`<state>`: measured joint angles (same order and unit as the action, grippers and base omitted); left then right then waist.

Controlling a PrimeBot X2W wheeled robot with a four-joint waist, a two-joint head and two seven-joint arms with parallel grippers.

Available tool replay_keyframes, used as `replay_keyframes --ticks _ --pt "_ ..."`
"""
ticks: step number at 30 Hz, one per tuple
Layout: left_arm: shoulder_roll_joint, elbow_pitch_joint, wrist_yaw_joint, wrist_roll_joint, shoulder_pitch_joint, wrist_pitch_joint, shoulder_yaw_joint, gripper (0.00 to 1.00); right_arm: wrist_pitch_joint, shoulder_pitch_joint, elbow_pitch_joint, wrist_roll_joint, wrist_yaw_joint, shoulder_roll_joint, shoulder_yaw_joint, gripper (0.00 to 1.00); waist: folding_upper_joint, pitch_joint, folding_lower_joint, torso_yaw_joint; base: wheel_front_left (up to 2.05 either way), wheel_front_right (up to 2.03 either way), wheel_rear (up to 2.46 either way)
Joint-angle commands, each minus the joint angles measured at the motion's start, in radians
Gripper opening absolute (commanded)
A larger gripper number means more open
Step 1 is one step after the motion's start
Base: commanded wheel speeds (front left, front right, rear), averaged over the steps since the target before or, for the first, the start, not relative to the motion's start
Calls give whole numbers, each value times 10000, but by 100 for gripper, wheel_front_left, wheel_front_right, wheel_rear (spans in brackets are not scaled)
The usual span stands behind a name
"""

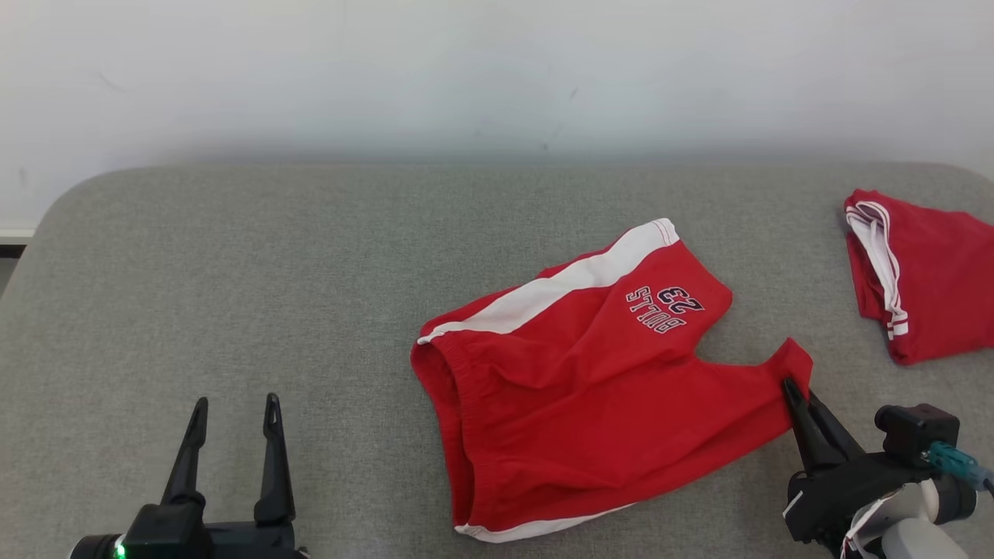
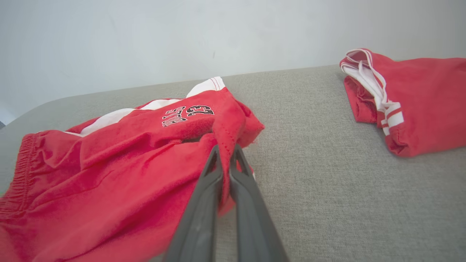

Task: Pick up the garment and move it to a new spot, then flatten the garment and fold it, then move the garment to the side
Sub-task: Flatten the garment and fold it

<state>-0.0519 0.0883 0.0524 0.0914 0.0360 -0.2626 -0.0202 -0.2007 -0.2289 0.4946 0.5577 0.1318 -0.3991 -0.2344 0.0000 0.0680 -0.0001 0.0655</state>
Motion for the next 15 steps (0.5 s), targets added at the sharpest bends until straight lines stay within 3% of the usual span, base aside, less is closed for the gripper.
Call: replay_keyframes --ticks 1,5,9,15 --pt "14 22 -43 46 22 -27 44 100 265 184 -468 -255 -28 160 266 0 0 96 1 -14 0 0 0" --pt "15 110 -27 143 219 -27 309 100 1183 200 -1590 -1066 -28 531 809 0 0 161 1 270 0 0 0" --pt "18 137 -57 250 376 -27 668 100 1912 -492 -1921 -1743 -28 885 909 0 0 255 1 712 0 0 0" --pt "14 334 -52 489 770 -27 1233 100 2544 -1956 -486 -2336 -28 1270 827 0 0 513 1 1551 0 0 0"
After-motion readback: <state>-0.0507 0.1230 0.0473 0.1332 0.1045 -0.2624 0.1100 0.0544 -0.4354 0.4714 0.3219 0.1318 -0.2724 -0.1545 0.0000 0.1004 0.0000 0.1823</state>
